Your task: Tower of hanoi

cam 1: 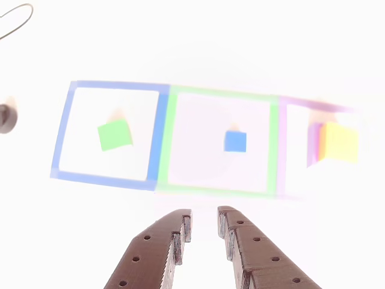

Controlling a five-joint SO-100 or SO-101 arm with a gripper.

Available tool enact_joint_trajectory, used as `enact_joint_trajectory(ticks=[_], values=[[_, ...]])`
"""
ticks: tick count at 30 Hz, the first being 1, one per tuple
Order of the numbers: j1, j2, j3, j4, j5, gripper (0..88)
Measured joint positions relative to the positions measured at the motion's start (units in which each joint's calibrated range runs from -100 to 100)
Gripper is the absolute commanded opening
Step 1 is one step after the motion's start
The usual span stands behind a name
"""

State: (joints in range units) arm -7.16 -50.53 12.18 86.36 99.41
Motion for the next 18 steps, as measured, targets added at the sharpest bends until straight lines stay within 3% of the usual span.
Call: enact_joint_trajectory(ticks=[9, 18], values=[[3.44, -1.18, -3.31, 3.93, 0.59, 4.2], [9.99, -6.67, 12.88, -5.54, 0.59, 25.7]])
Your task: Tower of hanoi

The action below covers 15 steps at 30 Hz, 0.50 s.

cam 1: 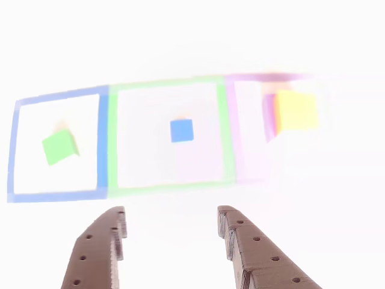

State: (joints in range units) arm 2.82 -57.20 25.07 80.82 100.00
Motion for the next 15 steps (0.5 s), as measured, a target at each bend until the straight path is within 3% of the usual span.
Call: enact_joint_trajectory(ticks=[9, 15], values=[[5.16, -0.84, 20.37, -19.26, 0.0, 31.6], [5.24, -0.76, 38.12, -40.37, 0.0, 30.9]])
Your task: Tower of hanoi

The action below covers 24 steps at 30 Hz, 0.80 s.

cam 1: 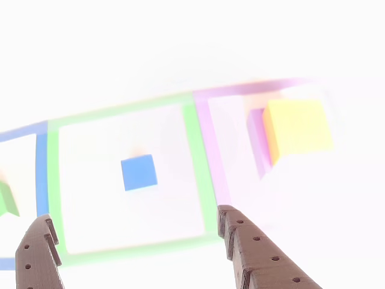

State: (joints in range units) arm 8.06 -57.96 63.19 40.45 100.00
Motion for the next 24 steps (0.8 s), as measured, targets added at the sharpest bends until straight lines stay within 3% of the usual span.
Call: enact_joint_trajectory(ticks=[12, 24], values=[[-0.25, 17.64, 21.5, -45.83, 0.0, 32.0], [-2.37, 41.03, 24.02, -76.97, 0.0, 32.1]])
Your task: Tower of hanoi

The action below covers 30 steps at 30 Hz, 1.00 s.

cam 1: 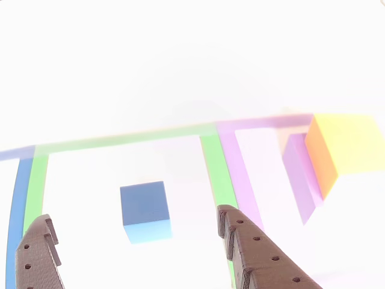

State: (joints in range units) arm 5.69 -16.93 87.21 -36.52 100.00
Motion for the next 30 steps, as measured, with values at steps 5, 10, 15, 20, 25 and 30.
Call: enact_joint_trajectory(ticks=[5, 10, 15, 20, 25, 30], values=[[-0.41, 11.73, -1.39, -11.16, 0.0, 31.9], [-0.65, 21.61, -6.01, -17.58, 0.0, 31.7], [-0.82, 28.62, -9.4, -21.67, 0.0, 31.4], [-1.31, 32.33, -11.05, -23.92, 0.0, 30.3], [-1.39, 35.37, -12.88, -24.96, 0.0, 28.7], [-2.05, 37.23, -14.53, -25.6, 0.0, 25.8]])
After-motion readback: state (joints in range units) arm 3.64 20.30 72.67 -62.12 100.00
